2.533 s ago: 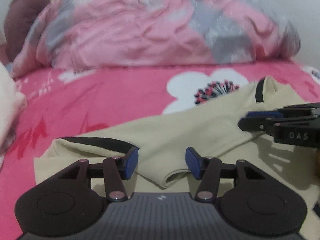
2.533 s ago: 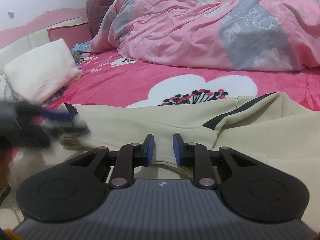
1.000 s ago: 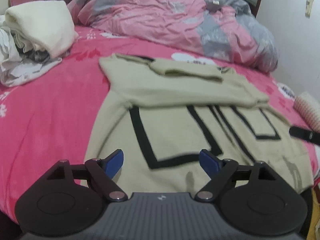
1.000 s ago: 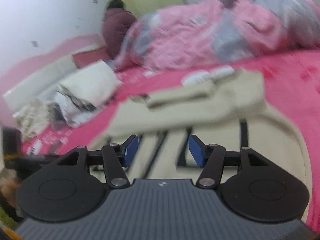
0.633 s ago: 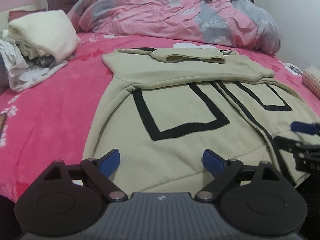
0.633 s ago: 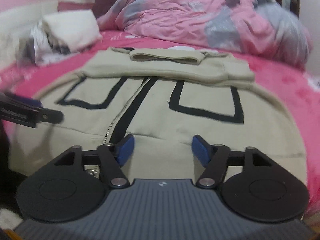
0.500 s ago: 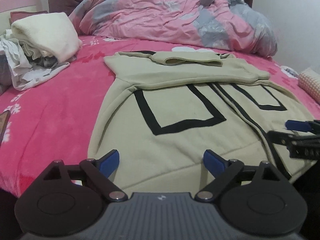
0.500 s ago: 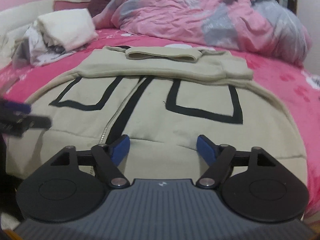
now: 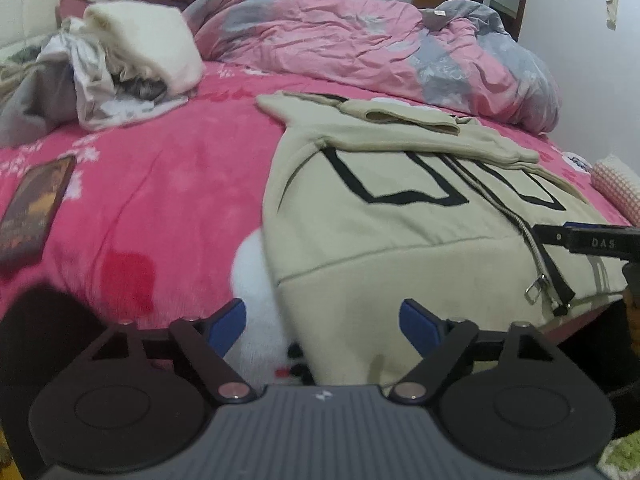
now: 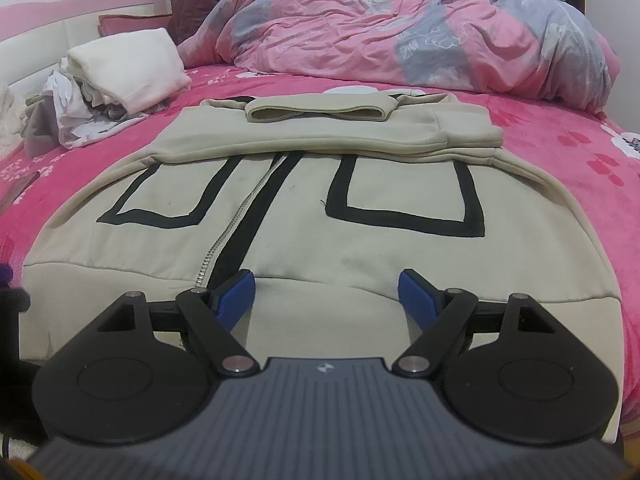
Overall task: Fold clothes
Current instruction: 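Grasp the beige hoodie hem edge with both grippers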
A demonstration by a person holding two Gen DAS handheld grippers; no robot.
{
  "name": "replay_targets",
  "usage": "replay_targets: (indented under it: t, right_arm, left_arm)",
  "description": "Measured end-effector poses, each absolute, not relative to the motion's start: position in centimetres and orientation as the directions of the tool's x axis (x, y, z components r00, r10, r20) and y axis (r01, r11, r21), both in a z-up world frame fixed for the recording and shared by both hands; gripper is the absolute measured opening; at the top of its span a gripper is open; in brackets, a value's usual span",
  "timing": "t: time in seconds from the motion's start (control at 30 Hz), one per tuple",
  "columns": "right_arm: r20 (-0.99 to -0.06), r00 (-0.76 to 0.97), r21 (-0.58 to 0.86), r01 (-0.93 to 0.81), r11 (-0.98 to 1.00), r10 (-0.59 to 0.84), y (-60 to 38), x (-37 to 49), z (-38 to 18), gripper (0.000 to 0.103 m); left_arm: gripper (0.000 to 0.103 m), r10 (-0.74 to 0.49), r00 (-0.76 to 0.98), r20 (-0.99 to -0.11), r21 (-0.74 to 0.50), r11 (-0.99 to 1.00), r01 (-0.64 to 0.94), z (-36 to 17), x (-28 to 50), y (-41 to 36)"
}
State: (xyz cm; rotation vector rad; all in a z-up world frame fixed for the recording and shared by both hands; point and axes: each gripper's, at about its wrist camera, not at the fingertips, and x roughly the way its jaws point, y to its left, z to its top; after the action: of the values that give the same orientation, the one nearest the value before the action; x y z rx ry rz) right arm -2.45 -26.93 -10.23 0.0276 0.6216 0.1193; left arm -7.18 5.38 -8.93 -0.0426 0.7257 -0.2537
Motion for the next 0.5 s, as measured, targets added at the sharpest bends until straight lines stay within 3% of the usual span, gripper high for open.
replay_targets:
  t: [0.17,0.5]
  right_arm:
    - [-0.581,0.804,0.064,-0.106,0.992,0.123,-27.0,-2.4,-10.2,0.08]
    - [-0.58,0.805,0.065,-0.106,0.992,0.124,-27.0,-2.4,-10.3,0.08]
  left_arm:
    - [0.062,-0.289,0.69,-0.663,-0.184,0.957,0.223,-9.4,-6.9,6.1]
    - [0.058,-0.43,0.534,-0.728,-0.358,0.903,0.238,-11.5,-5.5,6.5]
